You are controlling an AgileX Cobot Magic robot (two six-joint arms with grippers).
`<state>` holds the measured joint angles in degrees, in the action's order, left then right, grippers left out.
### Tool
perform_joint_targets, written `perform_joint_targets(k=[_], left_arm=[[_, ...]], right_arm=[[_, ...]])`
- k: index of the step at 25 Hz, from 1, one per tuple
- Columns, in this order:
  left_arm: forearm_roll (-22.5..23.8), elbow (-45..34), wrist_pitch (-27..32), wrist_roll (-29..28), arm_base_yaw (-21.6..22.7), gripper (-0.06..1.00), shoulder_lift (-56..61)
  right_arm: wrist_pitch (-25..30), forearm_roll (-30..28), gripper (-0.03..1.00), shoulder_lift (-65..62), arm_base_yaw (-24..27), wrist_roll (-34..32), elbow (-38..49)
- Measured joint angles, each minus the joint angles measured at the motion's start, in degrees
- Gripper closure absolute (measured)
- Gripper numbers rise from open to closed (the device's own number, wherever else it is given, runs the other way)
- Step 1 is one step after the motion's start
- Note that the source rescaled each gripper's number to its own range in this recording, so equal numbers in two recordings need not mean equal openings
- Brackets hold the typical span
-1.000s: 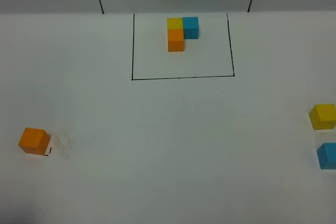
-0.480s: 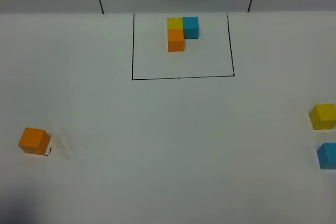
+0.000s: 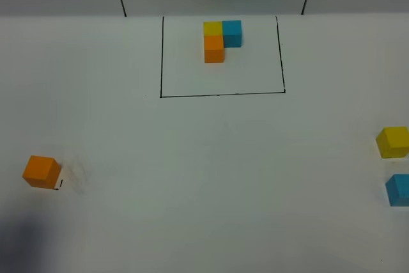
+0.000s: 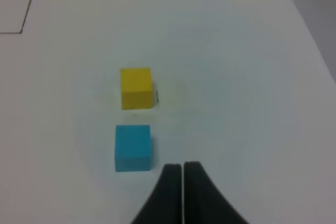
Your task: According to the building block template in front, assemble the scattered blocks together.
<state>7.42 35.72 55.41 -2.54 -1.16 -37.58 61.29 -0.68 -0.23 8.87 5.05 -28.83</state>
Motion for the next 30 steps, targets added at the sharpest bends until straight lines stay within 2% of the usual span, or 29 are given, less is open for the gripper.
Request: perform_joint_targets(k=[7,15,30], left_arm=[[0.0,-0.11,-7.48,-2.12,0.0,-0.01,-10.95],[-0.06,-4.29,-20.62,-2.4,0.0,-0.01,-21.2],[1.11,-5.12,-37.33,-2.59,0.0,-0.01,-40.37]], right_arm=[[0.0,0.0,0.96,0.0,0.0,0.0,0.0],[0.0,0.0,0.96,0.0,0.0,0.0,0.0],[0.0,0.0,0.96,0.0,0.0,0.0,0.0]])
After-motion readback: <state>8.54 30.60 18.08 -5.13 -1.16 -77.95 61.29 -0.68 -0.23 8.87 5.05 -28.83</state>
